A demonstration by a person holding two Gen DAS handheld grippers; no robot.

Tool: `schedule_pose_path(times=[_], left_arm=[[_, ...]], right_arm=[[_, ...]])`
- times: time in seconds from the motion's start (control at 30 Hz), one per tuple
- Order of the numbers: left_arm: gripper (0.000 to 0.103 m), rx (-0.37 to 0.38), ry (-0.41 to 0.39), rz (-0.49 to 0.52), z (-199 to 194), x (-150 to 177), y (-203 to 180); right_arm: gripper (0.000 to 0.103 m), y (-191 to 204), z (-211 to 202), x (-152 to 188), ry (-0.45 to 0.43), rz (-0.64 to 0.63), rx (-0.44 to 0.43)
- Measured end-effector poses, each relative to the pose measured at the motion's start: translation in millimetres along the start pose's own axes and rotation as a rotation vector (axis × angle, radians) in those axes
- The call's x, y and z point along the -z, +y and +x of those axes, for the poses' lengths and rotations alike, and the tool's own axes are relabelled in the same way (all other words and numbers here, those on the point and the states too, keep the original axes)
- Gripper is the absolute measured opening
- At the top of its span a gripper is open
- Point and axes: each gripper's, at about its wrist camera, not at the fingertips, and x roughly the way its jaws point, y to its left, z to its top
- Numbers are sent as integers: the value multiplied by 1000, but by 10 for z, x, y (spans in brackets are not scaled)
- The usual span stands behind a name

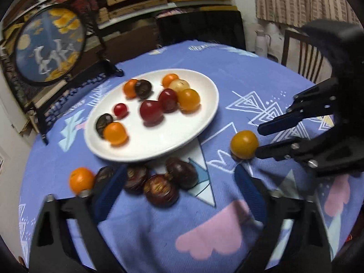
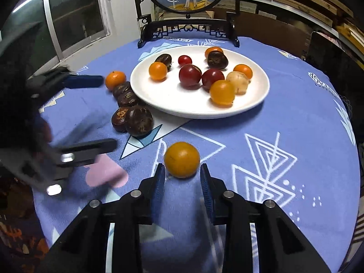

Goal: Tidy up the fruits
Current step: 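Grasp a yellow cherry tomato with the right tool while the left grasps a dark brown fruit, then lower the yellow tomato and dark fruit onto the white plate and open both tools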

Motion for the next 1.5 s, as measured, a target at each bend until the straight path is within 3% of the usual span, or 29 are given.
schedule_pose_path(times=[0.07, 0.17, 0.2, 0.23, 0.3, 0.37, 0.5, 0.57, 0.9, 1.0, 1.17, 1.5], left_arm=[[67, 24, 50, 5, 155, -33, -8], [61, 40, 110, -8, 328, -48, 2], [61, 43, 113, -15, 359, -52, 1], [61, 44, 117, -18, 386, -56, -1], [58, 51, 120, -21, 410, -62, -9], [33, 55, 124, -30, 417, -60, -13], [33, 97, 123, -83, 360, -27, 74], [33, 107, 108, -101, 260, 30, 120], [33, 11, 5, -170, -307, 107, 495], [33, -14, -39, -216, -461, 30, 666], [33, -84, -70, -211, -554, -187, 777], [33, -151, -78, -284, -318, -625, 823]], right_arm=[[29, 8, 14, 1, 0, -7, -2], [30, -56, 61, -12, 5, 12, -16], [35, -82, 86, -13, 19, 22, -31], [47, -99, 134, -19, 39, 28, -46], [49, -92, 170, -44, 30, 22, -35], [49, -82, 213, -85, 32, 20, -36], [49, -32, 295, -168, 32, 7, -35], [36, 23, 344, -190, 46, -18, -39], [36, 32, 23, -222, -25, -2, -11], [36, 20, -166, -326, -78, 7, -6], [36, -12, -452, -582, -186, 16, -6], [36, -76, -527, -928, -289, 60, -28]])
